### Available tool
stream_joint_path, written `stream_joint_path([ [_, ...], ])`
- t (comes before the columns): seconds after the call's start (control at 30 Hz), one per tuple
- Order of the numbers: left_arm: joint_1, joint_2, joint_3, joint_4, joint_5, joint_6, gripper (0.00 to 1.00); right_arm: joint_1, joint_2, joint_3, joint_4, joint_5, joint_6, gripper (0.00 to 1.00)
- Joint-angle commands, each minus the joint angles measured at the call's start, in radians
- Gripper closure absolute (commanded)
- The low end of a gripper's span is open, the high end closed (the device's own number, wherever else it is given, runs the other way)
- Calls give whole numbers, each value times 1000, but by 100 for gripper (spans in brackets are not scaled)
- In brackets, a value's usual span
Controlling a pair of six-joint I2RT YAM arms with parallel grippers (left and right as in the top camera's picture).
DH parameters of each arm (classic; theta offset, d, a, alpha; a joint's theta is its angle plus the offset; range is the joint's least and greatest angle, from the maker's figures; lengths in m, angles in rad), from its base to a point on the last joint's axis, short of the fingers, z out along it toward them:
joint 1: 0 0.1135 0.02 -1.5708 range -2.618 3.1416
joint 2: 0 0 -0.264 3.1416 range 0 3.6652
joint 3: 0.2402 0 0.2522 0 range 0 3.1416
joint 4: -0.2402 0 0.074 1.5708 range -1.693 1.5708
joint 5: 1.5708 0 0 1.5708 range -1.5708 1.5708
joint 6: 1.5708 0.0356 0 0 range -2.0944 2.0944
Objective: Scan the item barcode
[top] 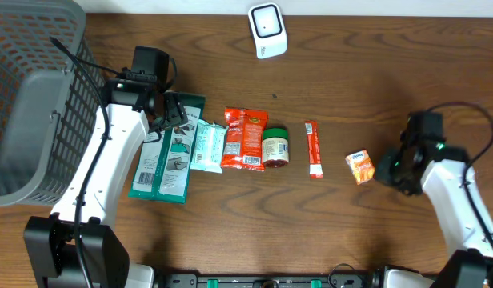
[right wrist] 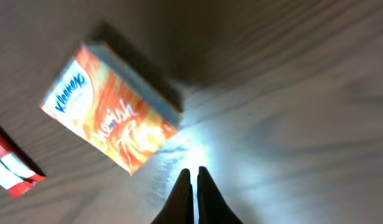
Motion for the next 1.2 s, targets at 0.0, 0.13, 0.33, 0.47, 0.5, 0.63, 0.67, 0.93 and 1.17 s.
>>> stream_joint_path([
  [0.0, 0, 2, -3, -3, -5, 6, 16, 5, 6, -112, 108, -91, 52, 99],
  [0.13, 0, 2, -3, -3, -5, 6, 16, 20, 6, -215, 304, -116, 82, 99],
  [0.33, 0, 2, -3, -3, -5, 6, 16, 51, 6, -248, 484, -255, 87, 99],
  [0.47, 0, 2, -3, -3, -5, 6, 16, 71, 6, -248, 541, -311, 116, 99],
  [0.5, 0, 2, -3, -3, -5, 6, 16, 74, 6, -248, 550, -327, 130, 99],
  [0.63, 0, 2, -3, -3, -5, 6, 16, 84, 6, -242, 546, -389, 137, 97],
  [0.67, 0, 2, -3, -3, -5, 6, 16, 84, 6, -233, 530, -388, 129, 95],
  [0.93, 0, 2, -3, -3, -5, 6, 16, 84, 6, 68, 184, -354, -43, 71],
  [1.17, 0, 2, -3, -3, -5, 6, 16, 43, 13, 229, 77, -309, -163, 57],
])
